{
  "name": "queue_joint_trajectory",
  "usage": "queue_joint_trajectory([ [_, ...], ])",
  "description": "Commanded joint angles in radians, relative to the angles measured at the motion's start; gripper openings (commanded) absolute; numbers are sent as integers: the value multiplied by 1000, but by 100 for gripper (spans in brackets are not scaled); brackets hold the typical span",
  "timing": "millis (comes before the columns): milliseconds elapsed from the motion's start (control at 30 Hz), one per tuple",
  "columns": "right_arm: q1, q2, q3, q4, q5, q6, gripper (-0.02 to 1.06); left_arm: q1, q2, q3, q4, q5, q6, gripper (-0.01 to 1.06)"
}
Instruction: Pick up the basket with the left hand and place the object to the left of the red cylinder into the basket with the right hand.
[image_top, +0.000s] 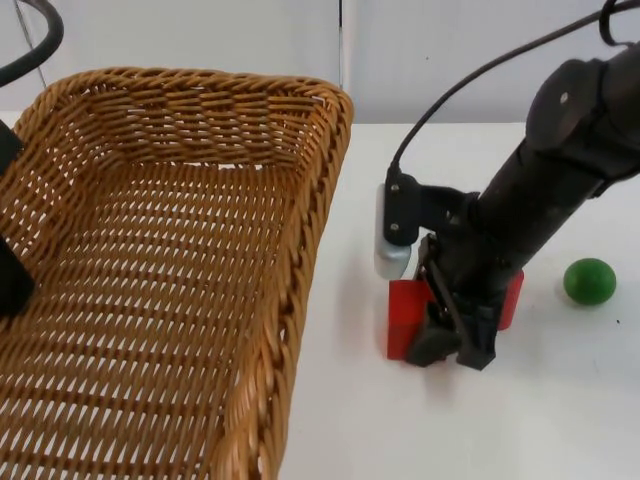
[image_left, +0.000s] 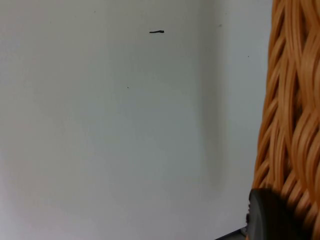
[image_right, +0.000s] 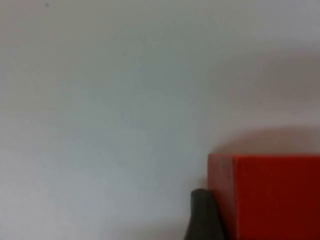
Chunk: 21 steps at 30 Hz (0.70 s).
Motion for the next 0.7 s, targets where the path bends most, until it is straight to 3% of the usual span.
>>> queue_joint_trajectory([
  [0,-2,-71,-5,-13,41,19,0,0,-8,3,-33,3,-9,0],
  [300,-18,-206,21,-110,110,130,0,0,-8,3,-33,0,-11,0],
  [667,-108,-377,57,-107,222,228,0,0,-8,3,-31,-8,-11,0],
])
